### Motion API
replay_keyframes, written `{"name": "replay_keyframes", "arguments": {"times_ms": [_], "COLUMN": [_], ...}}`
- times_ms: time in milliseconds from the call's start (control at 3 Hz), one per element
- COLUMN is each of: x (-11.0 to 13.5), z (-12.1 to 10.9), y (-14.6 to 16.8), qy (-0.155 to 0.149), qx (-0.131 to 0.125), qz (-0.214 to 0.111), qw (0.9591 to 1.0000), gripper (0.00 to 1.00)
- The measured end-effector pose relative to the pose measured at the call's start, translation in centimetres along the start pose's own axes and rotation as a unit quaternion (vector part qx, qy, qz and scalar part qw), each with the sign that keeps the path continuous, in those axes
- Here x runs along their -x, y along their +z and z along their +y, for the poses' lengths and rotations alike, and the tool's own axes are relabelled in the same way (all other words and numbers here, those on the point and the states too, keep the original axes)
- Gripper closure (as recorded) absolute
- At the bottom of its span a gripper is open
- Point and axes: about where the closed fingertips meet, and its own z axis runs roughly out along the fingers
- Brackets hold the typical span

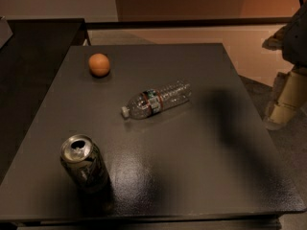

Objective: Pick water bottle

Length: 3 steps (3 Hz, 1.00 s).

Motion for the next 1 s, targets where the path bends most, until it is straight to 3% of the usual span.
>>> {"name": "replay_keyframes", "arguments": {"times_ms": [667, 1000], "x": [0.0, 0.87], "z": [0.0, -0.49], "y": [0.0, 0.52], "qy": [0.0, -0.018], "qx": [0.0, 0.004], "qz": [0.0, -0.004], "qw": [1.0, 0.9998], "gripper": [0.0, 0.0]}}
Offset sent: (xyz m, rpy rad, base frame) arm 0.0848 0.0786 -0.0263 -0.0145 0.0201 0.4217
